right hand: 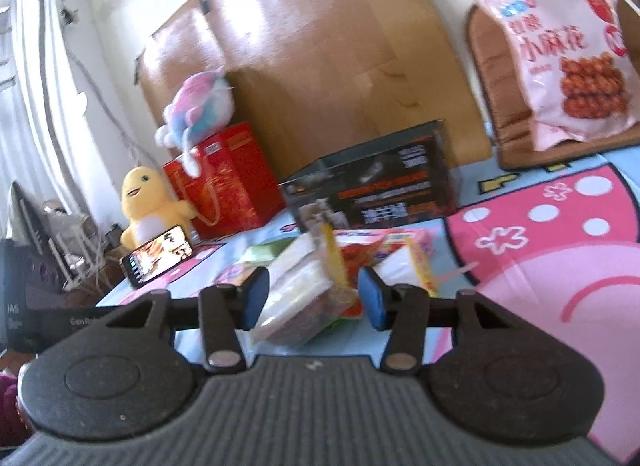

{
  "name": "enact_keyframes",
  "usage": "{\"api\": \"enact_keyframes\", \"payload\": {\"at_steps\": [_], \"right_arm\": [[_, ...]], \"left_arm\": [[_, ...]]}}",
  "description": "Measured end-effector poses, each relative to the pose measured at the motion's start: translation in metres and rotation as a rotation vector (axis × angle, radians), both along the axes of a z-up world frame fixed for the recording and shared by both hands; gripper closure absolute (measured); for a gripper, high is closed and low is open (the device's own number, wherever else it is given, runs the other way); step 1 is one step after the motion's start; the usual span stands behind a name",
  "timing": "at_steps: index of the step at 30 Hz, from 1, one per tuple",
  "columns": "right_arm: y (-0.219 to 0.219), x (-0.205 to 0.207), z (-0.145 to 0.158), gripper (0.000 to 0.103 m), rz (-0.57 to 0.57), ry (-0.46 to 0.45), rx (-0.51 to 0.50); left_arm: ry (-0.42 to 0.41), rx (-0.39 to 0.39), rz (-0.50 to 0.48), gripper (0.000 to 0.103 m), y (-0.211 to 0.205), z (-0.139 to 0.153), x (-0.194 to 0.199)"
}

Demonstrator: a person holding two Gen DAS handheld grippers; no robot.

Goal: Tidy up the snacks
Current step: 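Lift the clear cake bag off the pile with the left tool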

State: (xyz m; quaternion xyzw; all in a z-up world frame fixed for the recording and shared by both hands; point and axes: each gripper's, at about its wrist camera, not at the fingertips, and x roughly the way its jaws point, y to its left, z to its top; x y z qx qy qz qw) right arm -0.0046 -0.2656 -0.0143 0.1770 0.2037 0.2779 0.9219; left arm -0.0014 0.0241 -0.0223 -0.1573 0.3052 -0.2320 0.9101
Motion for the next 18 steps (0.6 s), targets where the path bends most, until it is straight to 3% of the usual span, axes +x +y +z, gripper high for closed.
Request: {"api": "enact_keyframes", "payload": {"at_steps": [6,10,18], "right_arm": [[0.014,0.02,0.0,0.051,-0.002,0.033,-0.068],[0.013,0.03,-0.011,0.067,0.042,0.125,-0.03],[0.016,-0.023,-0.016,0.068,0.201,0.153,-0.037]], "left_arm": [[0.093,-0.065,-0.048,0.048,-0.01,-0.01,0.018],[0.093,-0.079,-0.058,0.05,-0.015,-0.013,0.021],[0.091,-0.085,-0.05,0.047,0.005,-0.004,0.012]]}}
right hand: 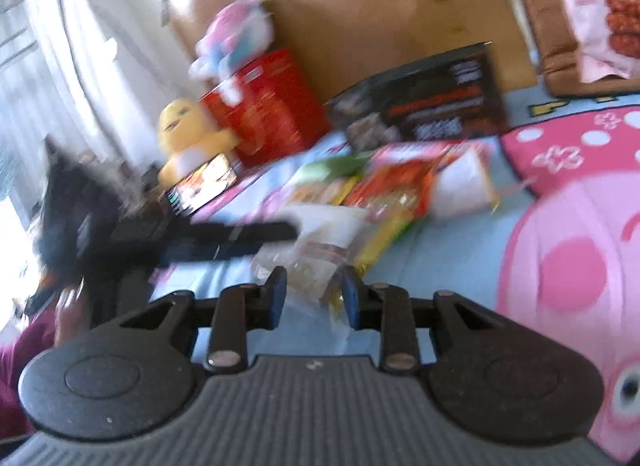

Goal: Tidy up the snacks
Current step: 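Lift the clear cake bag off the pile with the left tool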

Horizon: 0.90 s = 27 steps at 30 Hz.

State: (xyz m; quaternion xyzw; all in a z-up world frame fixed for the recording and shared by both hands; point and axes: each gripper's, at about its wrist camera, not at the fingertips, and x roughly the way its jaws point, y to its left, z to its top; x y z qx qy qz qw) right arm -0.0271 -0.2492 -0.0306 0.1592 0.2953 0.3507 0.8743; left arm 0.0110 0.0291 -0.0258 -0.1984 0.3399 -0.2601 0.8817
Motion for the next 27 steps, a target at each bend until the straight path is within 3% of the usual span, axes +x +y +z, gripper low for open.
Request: {"api": "enact_keyframes", "payload": {"at_steps": [4,6,9,27], "right_arm": [[-0.002,-0.016,0.002,0.047,-0.048,-0.048,-0.067],[-0.004,-0.016,0.003,0.044,-0.067,-0.063,-0.079],[-0.007,-0.009,-0.001,0.044,-0.067,-0.028,-0.07],[0.003,-0.009,-0.001,0.042,-0.026,-0.045,-0.103]], "left_arm": [[-0.049,0.026,0.043,0.033,0.009,0.005,-0.007],[-0.072,0.043,0.058,0.029,0.012,0.005,-0.009],[-0.077,0.064,0.065,0.029,0.013,0.0,-0.009],[-0.072,0.024,0.036,0.03,0.013,-0.006,-0.008]]}}
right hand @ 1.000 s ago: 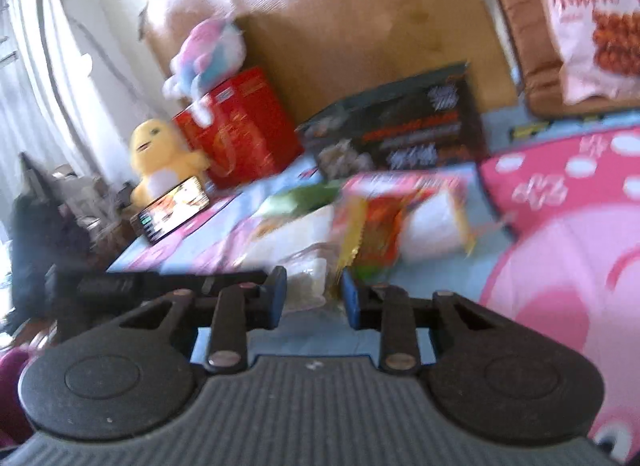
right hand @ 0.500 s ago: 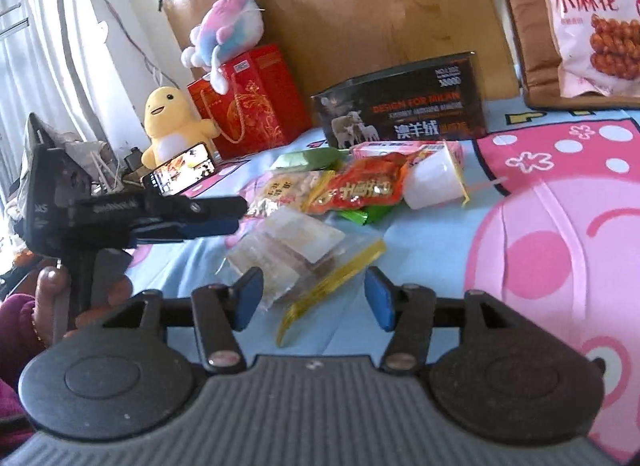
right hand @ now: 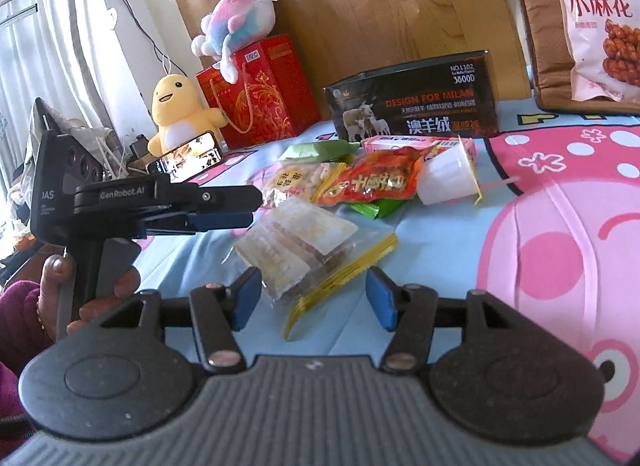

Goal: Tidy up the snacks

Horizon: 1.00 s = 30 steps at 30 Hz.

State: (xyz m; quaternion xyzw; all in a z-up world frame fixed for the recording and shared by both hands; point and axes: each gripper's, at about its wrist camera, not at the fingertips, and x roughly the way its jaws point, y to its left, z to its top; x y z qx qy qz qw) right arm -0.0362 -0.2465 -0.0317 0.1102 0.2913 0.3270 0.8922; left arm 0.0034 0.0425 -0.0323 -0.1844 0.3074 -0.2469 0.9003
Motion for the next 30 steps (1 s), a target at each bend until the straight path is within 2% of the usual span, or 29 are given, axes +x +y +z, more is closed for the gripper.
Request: {"api": "enact_keyframes", "payload": {"at_steps": [8,11,13,16,20,26,30], "right_arm": [[0.002,0.0,-0.001,0.039,-0.005,-0.001,-0.019],[0.009,-0.002,0.0,0.036,0.0,-0.018,-0.06],[0.015,-0.004,0.0,0.033,0.005,-0.036,-0.095],[0.021,-0.007,-0.001,0.033,0.001,-0.06,-0.139],[0.023,-0.007,-0.001,0.033,-0.004,-0.072,-0.159],[0.027,-0.009,-0.001,0.033,-0.013,-0.085,-0.183],[0.033,-0.012,-0.001,0.038,-0.031,-0.107,-0.225]], "left_arm": [[0.012,0.012,-0.068,0.03,-0.008,-0.001,0.002],[0.024,0.031,-0.107,0.023,-0.014,-0.002,0.002],[0.02,0.04,-0.129,0.023,-0.018,-0.002,0.001],[0.02,0.044,-0.156,0.027,-0.026,-0.002,-0.001],[0.028,0.065,-0.17,0.048,-0.036,-0.002,-0.002],[0.029,0.052,-0.179,0.051,-0.036,-0.003,-0.005],[0.016,0.062,-0.193,0.051,-0.038,-0.002,-0.007]]}}
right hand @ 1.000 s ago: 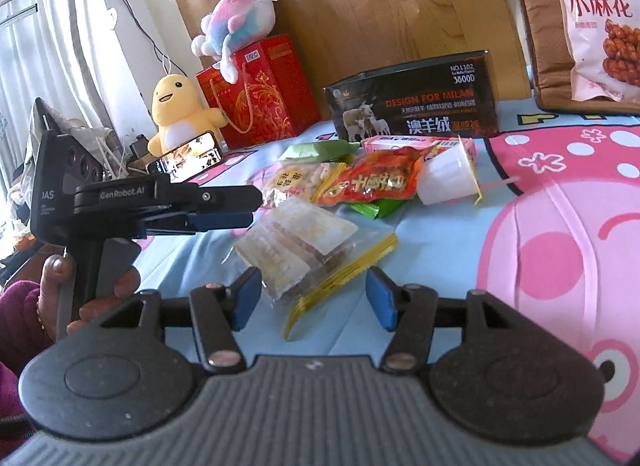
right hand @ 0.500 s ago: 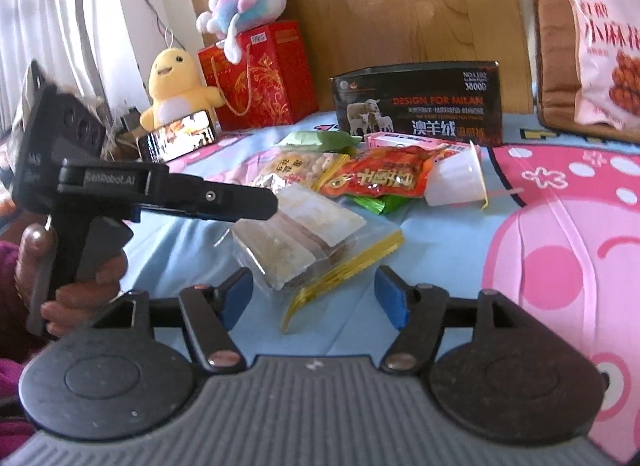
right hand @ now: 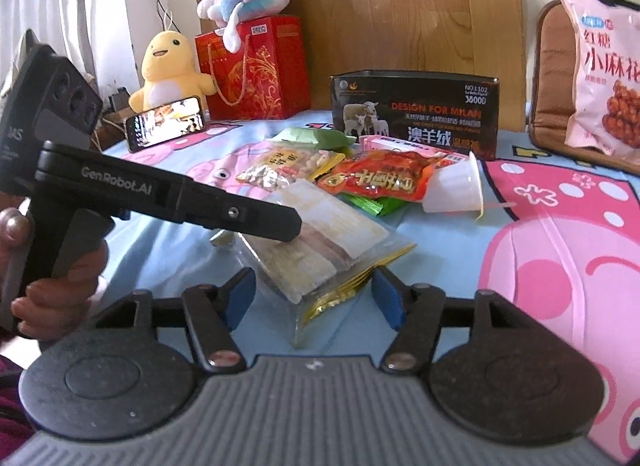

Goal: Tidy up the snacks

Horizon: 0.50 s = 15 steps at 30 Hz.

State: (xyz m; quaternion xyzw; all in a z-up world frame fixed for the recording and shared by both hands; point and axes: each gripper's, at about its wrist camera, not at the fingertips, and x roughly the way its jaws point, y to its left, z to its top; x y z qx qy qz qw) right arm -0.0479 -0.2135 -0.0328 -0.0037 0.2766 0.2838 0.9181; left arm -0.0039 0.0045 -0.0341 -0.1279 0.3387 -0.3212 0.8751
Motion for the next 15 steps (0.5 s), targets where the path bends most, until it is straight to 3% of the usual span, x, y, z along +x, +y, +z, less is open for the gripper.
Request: {"api": "enact_keyframes", "payload": {"at_steps": [15], "right_arm": [[0.0025,-0.0009,-0.0004,0.039,-0.005,-0.009,-0.018]], "left_arm": [[-0.001,0.0,-0.009,0.05,-0.0004,0.0,-0.0004]]}}
